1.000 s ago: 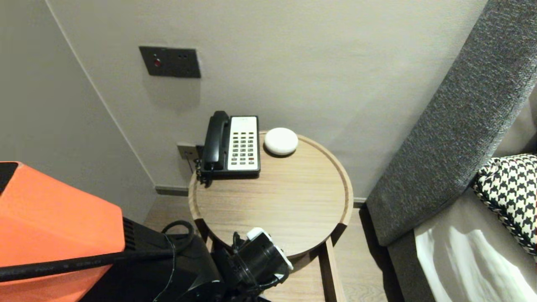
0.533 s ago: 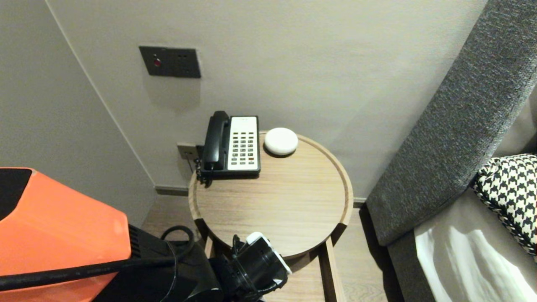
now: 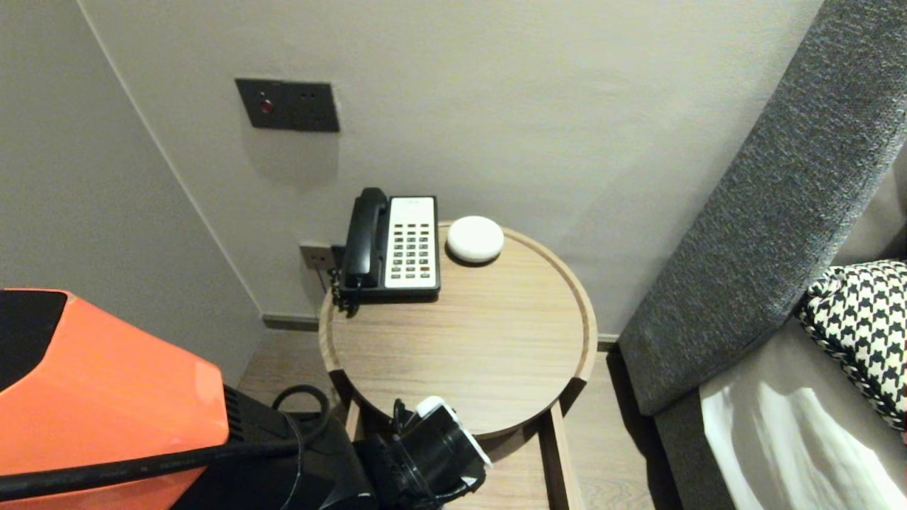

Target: Put the remote controls on the table in the drawer one by one

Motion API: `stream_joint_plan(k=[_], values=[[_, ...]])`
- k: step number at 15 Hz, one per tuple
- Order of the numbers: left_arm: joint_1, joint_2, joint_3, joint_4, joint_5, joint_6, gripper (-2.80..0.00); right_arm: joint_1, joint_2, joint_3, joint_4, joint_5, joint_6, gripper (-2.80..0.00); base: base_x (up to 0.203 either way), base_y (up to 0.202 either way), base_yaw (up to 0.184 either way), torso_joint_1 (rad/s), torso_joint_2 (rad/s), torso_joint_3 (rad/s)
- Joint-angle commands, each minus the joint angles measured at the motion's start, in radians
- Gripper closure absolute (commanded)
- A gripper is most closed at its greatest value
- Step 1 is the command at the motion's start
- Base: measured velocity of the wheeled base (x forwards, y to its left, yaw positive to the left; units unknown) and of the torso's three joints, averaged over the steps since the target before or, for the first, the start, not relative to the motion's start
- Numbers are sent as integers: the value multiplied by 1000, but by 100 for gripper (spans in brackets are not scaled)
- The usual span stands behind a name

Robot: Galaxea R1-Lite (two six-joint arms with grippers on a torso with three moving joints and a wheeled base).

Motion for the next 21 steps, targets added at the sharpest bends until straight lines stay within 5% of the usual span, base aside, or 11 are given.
stream_joint_plan(k=[1, 12, 13, 21], values=[[0, 2, 0, 2, 1, -3, 0, 0, 0, 40, -1, 0, 0, 0, 0, 0, 0, 0, 0, 0], [0, -11, 0, -11, 5, -3, 0, 0, 0, 40, -1, 0, 0, 0, 0, 0, 0, 0, 0, 0], [-1, -12, 1, -14, 5, -3, -280, 0, 0, 40, -1, 0, 0, 0, 0, 0, 0, 0, 0, 0], [-2, -83, -6, -9, 7, -2, -280, 0, 0, 40, -1, 0, 0, 0, 0, 0, 0, 0, 0, 0]])
